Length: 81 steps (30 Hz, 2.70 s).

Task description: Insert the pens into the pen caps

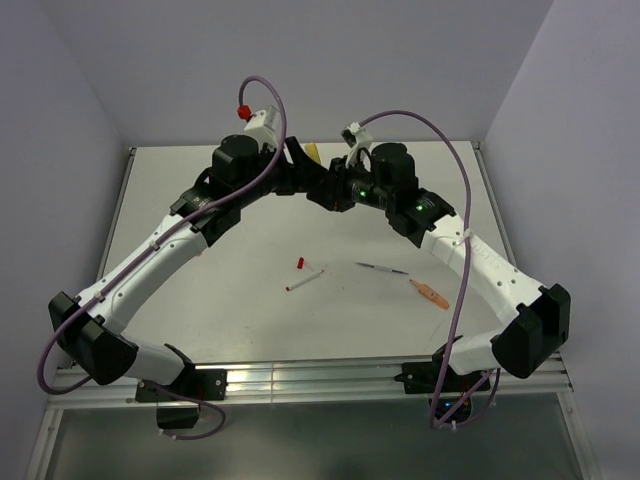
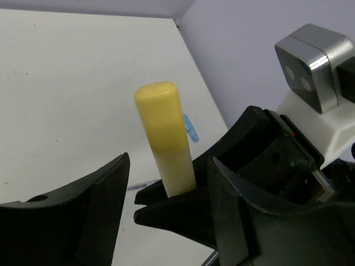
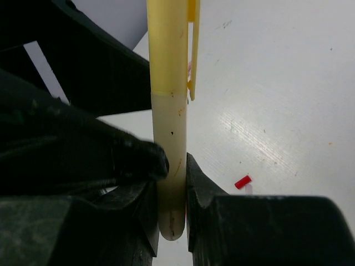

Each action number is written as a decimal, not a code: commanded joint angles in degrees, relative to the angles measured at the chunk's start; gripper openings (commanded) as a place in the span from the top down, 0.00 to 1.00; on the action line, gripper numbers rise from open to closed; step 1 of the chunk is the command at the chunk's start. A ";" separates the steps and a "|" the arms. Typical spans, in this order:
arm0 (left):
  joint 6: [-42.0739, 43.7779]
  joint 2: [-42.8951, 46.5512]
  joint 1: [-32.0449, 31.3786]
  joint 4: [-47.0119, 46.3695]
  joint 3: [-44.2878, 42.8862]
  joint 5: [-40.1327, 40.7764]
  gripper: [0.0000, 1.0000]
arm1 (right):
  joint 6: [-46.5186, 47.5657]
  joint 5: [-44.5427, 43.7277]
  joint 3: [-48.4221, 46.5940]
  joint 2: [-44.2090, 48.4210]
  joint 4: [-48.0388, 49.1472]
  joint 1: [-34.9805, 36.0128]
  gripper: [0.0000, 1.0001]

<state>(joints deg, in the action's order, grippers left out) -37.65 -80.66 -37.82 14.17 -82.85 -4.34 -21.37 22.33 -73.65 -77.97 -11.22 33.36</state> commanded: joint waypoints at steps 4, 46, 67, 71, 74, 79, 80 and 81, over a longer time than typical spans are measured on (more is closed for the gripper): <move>-2.08 0.51 -2.16 -0.82 0.32 1.70 0.42 | 0.10 -2.20 -3.43 -1.13 2.61 1.09 1.00; 59.52 -35.75 49.95 30.82 -27.18 -1.29 1.00 | 23.21 6.85 5.09 5.64 -20.68 -11.48 0.00; 54.97 -58.38 52.68 25.03 -38.27 -0.14 0.95 | 23.21 5.89 6.41 3.88 -21.30 -13.15 0.00; 53.30 -58.55 53.03 24.41 -36.77 -0.76 0.84 | 23.21 5.97 6.50 3.79 -21.38 -13.24 0.00; 52.33 -58.99 53.73 25.02 -36.68 -1.72 0.74 | 23.21 6.06 6.85 3.97 -21.47 -13.24 0.00; 51.45 -58.21 54.00 26.78 -38.61 -2.43 0.59 | 23.04 5.89 7.20 4.67 -21.56 -13.24 0.00; 51.62 -57.77 54.08 27.13 -39.05 -2.52 0.56 | 23.04 5.89 7.29 5.20 -21.47 -13.24 0.00; 52.32 -56.63 54.00 27.57 -39.58 -2.43 0.55 | 23.04 5.71 7.38 5.29 -21.47 -13.24 0.00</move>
<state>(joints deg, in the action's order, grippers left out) 15.11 -138.58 15.94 40.51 -119.39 -5.21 1.21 27.75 -66.92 -74.37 -32.84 20.47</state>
